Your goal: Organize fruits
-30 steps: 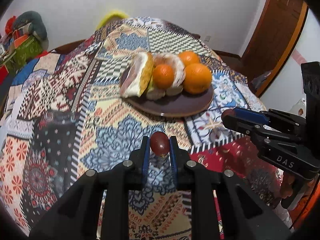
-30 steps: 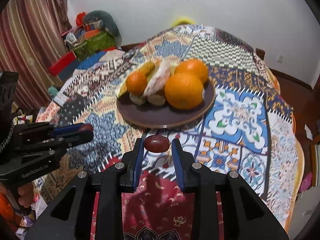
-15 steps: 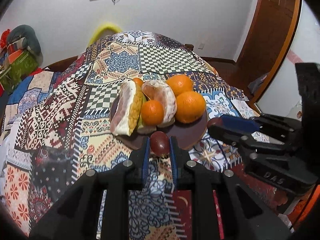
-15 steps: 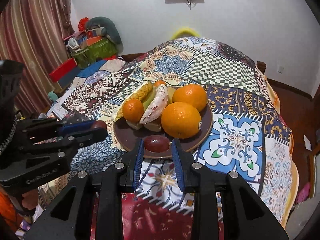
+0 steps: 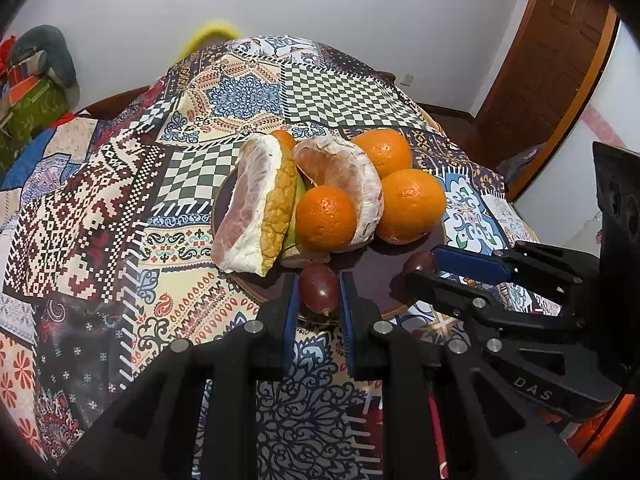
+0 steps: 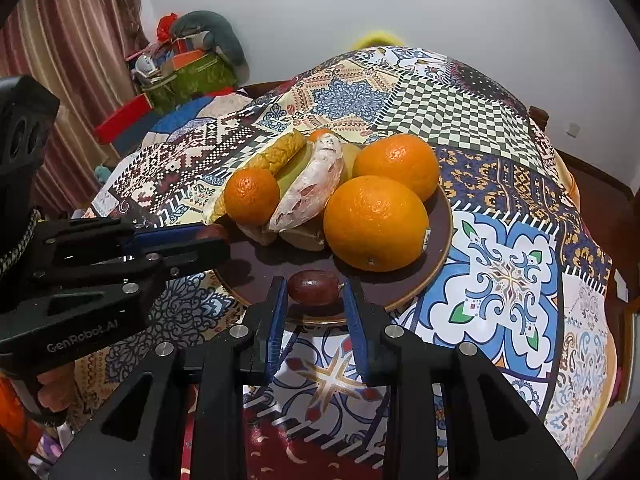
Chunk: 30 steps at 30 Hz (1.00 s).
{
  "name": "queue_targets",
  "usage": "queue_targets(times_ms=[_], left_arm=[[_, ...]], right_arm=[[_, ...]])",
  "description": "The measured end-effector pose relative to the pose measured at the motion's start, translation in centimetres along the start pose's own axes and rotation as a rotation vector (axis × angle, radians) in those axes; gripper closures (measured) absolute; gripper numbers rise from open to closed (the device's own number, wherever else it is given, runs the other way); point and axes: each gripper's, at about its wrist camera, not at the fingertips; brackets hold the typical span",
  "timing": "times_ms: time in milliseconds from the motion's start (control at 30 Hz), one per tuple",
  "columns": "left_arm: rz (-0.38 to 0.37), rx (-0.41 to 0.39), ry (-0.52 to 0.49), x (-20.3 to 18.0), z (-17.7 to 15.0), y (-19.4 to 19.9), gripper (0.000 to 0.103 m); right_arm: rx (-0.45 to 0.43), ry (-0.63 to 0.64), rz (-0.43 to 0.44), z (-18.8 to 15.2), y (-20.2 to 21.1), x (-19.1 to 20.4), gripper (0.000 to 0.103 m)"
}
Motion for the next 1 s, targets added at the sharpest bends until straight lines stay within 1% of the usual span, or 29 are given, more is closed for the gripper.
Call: queue_targets(times_ms=[167,267,400,500,633,733,900,967,1000], left_arm=[[0.022,0.008,0.004,0.1,0.1,-0.4,0.084],[0.021,0.007,0.010,0.3,0.0,-0.1,0.084],[0.026,-0.014,0.012,0.3,-0.3,1.4,0.084],[0.029,-0.044,0.016,0.2,-0.4,3.2,0.084],[0.032,-0.111,0.017,-0.4,-0.3,6.8,0.084],[0.031,-0.167,0.007,-1.2,0.0,9.6,0.084],[0.044,-0.293,-0.024,-3.3,0.0,15.5,0.084],[0.039,-0.344,-0.036,-4.2,-0.2,17.9,0.084],[0.042,-0.372,-0.043,-4.7,-0.4,19.1,0.082]], right_arm=[[0.016,0.010,-0.009,0.2,-0.4,0.1,0.076],[0.026,-0.001,-0.001,0.1,-0.4,0.0,0.075],[0.016,-0.006,0.000,0.1,0.4,0.0,0.074],[-0.011,-0.008,-0.003,0.3,1.8,0.2,0.074],[-0.076,-0.012,-0.011,0.7,5.0,0.7,0.074],[-0.150,-0.012,-0.020,1.1,8.5,1.1,0.074],[-0.288,0.002,-0.038,1.4,14.8,2.4,0.074],[-0.343,0.008,-0.045,1.3,17.1,3.0,0.073],[-0.382,0.011,-0.046,1.2,18.8,3.5,0.068]])
Point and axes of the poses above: each gripper's, at about its wrist camera, not at the fingertips, and y roughly against the way its jaws point, x to its left, z to its top, and after that the axes turned 3 degrees about -z, right-handed
